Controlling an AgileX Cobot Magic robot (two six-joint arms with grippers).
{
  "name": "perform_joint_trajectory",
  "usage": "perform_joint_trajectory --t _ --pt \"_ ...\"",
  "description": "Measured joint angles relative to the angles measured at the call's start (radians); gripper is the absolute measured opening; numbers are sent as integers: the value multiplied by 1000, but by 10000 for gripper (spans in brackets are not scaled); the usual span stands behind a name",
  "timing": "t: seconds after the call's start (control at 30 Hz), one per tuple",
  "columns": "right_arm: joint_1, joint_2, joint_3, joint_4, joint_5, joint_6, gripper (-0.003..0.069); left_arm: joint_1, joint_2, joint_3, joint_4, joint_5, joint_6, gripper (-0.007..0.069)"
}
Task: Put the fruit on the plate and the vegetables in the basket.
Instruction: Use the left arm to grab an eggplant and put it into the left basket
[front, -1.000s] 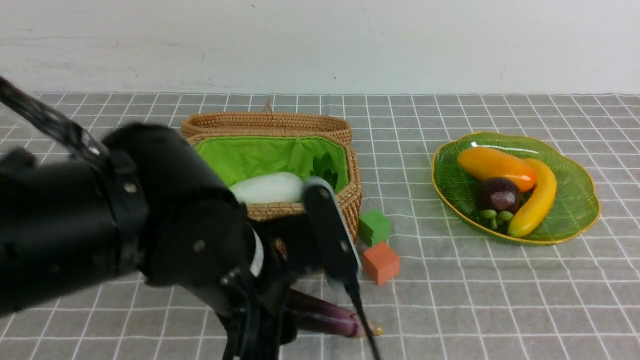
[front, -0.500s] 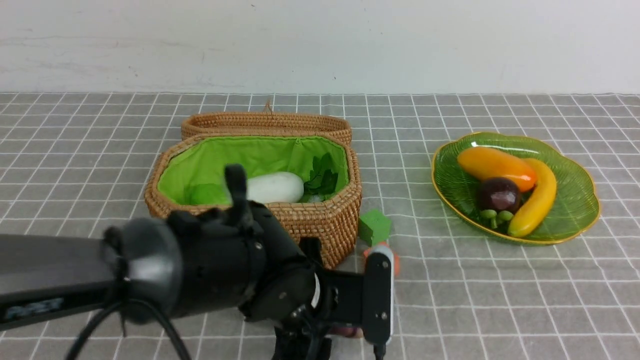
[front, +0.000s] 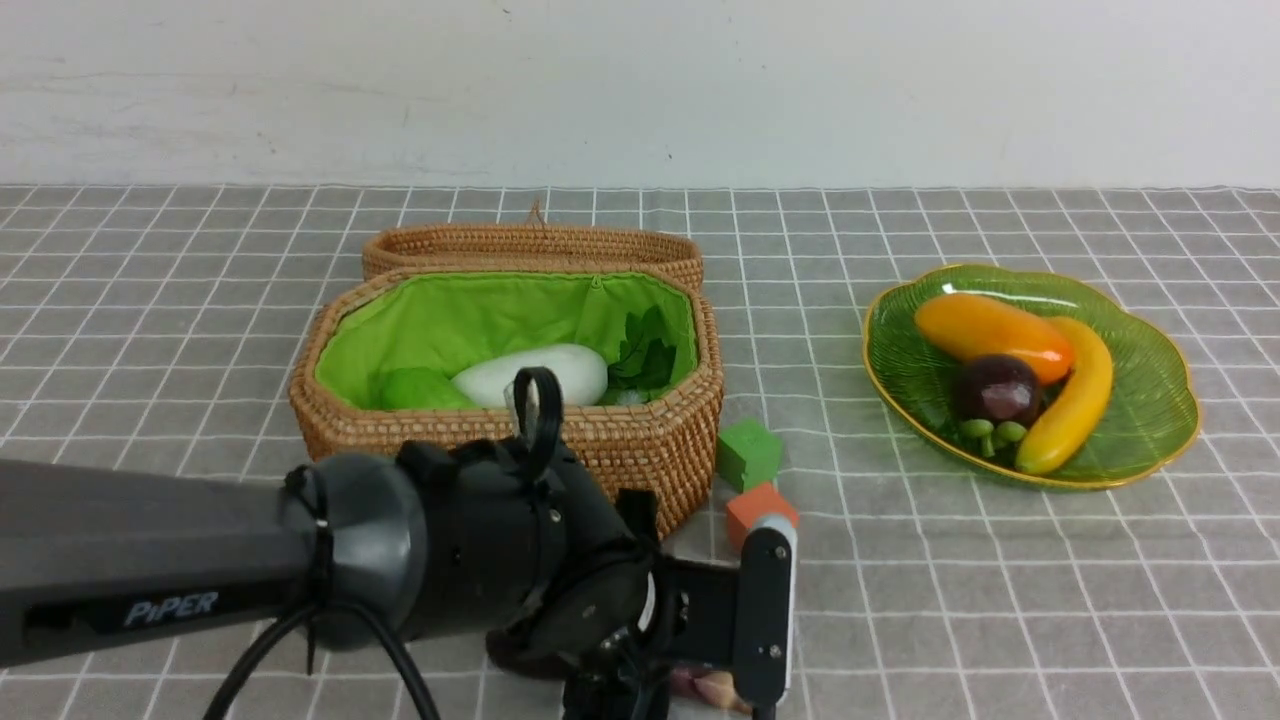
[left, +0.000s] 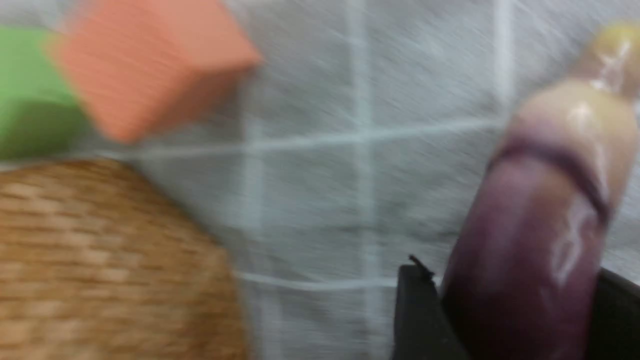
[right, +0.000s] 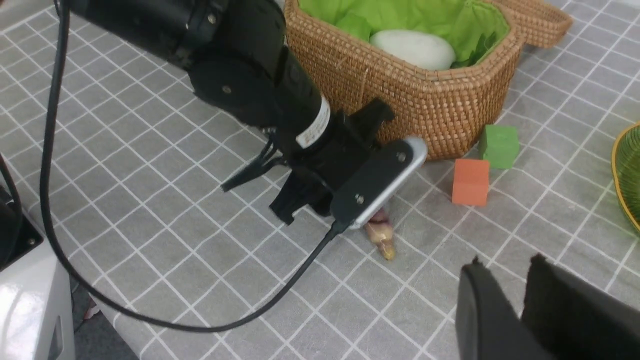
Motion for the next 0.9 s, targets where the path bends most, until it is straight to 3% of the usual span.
perform_joint_trajectory --t 0.3,0.9 --pt "0 0 0 9 -2 -15 148 0 0 -1 -5 7 -82 330" --pt "0 0 0 9 -2 -27 162 0 -200 2 -132 192 -99 330"
